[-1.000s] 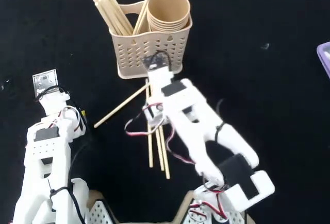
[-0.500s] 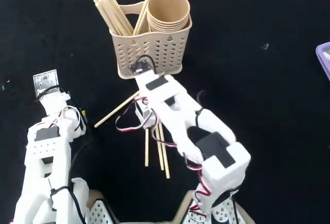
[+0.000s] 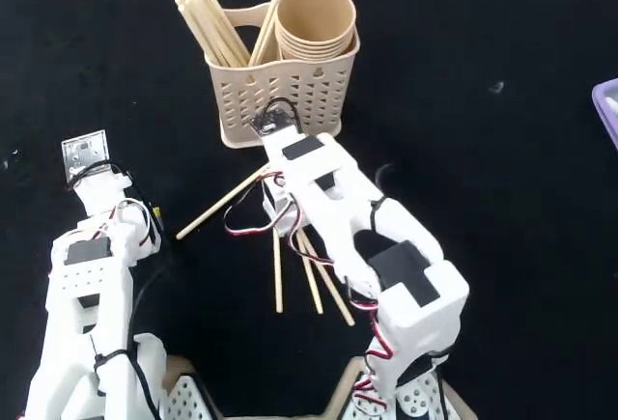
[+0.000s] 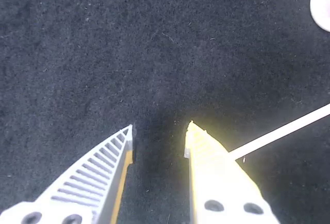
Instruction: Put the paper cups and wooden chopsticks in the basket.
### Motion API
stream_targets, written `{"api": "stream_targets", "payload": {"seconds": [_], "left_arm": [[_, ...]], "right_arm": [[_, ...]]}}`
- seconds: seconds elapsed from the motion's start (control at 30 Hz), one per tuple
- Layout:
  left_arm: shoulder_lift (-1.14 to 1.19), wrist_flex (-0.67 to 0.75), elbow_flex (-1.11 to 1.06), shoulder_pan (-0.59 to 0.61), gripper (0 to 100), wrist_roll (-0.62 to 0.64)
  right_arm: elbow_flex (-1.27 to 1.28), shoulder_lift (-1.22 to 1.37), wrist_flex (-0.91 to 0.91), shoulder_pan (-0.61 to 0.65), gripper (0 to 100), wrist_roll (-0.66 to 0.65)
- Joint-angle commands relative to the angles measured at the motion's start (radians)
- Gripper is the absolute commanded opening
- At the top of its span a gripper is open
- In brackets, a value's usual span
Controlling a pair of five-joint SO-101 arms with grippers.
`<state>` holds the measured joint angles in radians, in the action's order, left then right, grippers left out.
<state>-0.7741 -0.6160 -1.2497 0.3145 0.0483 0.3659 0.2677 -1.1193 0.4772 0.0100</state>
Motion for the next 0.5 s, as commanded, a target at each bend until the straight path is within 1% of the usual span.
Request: {"api": "stream_targets", "payload": {"seconds": [0.0, 0.1, 0.2, 0.3, 0.47], "left_arm": [[0.002, 0.017, 0.027, 0.005, 17, 0.006], [0.002, 0.017, 0.028, 0.005, 17, 0.006], [0.002, 0.017, 0.028, 0.005, 17, 0.006], [0.002, 0.017, 0.027, 0.005, 17, 0.006], [0.002, 0.017, 0.027, 0.005, 17, 0.006]], "right_arm": [[0.064, -0.143, -0.006, -0.017, 1.1, -0.015], [0.137, -0.285, -0.008, -0.023, 1.1, -0.02], [0.202, -0.421, -0.008, -0.037, 1.1, -0.063], [0.254, -0.556, -0.006, -0.08, 1.1, -0.101], [0.321, -0.766, -0.02, -0.184, 1.1, -0.215]]}}
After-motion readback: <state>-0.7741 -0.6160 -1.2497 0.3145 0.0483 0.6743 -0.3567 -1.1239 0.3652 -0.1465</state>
